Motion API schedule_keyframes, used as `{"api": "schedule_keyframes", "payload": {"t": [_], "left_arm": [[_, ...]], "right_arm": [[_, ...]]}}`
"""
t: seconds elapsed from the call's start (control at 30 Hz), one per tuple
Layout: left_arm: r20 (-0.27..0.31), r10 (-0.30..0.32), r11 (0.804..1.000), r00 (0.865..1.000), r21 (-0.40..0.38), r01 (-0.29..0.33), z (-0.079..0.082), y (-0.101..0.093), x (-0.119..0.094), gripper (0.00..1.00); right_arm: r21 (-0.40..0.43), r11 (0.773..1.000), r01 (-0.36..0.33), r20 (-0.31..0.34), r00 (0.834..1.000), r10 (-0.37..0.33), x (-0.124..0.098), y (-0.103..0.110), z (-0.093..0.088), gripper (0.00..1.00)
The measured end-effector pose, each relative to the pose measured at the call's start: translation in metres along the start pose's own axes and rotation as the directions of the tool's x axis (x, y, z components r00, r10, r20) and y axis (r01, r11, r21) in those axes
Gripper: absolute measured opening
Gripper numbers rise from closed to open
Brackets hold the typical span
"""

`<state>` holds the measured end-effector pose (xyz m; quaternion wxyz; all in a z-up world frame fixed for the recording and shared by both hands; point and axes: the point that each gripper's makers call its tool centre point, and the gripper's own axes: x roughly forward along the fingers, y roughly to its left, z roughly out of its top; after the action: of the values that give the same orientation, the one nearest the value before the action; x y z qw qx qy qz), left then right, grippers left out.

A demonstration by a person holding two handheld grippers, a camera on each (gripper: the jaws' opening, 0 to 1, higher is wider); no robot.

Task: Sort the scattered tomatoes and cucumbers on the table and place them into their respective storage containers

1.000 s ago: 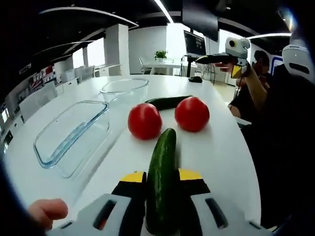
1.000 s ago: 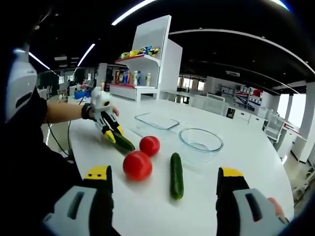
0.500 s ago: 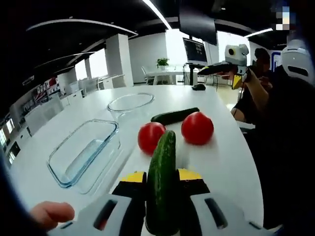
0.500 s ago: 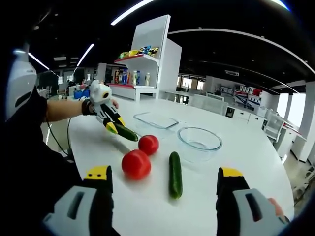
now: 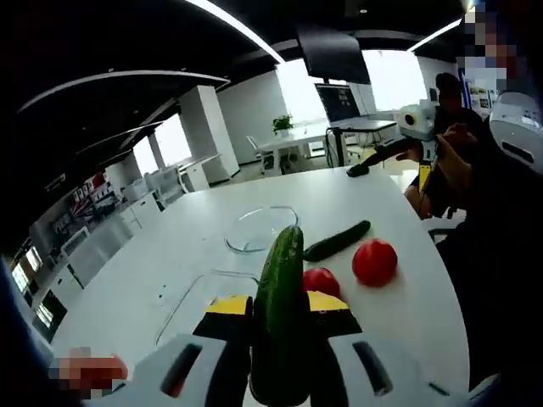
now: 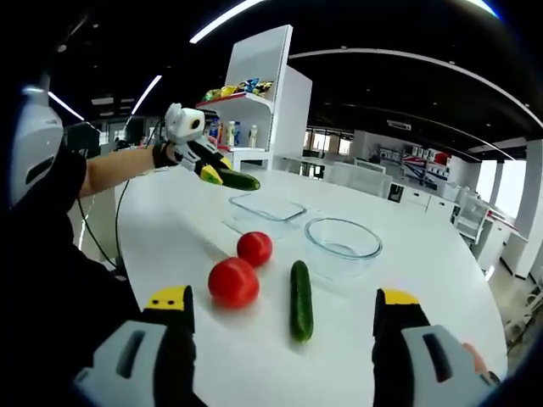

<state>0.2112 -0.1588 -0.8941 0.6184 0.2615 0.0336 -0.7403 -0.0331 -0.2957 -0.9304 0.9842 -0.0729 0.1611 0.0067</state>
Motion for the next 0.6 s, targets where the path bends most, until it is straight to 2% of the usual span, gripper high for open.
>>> {"api": "schedule_keyframes", "payload": {"t": [0.17,0.33,0.5,0.6], "left_arm": [[-0.034,-0.01,0.999,0.999,0.033,0.011,0.014,0.018,0.001,0.21],[-0.051,0.013,0.998,0.999,0.054,-0.01,0.018,0.037,0.007,0.21],[-0.061,0.048,0.996,0.997,0.077,-0.043,0.012,0.06,0.019,0.21],[-0.08,0.059,0.996,0.995,0.075,-0.053,0.004,0.073,0.027,0.21]], "right_arm": [[0.004,1.0,-0.002,0.002,1.0,0.002,0.0,0.0,0.0,0.82],[0.007,1.0,0.005,0.001,1.0,-0.005,-0.001,-0.002,-0.002,0.82],[0.017,1.0,0.016,-0.001,1.0,-0.016,-0.002,-0.005,-0.003,0.81],[0.017,1.0,0.015,0.002,1.0,-0.015,-0.004,-0.005,-0.002,0.81]]}}
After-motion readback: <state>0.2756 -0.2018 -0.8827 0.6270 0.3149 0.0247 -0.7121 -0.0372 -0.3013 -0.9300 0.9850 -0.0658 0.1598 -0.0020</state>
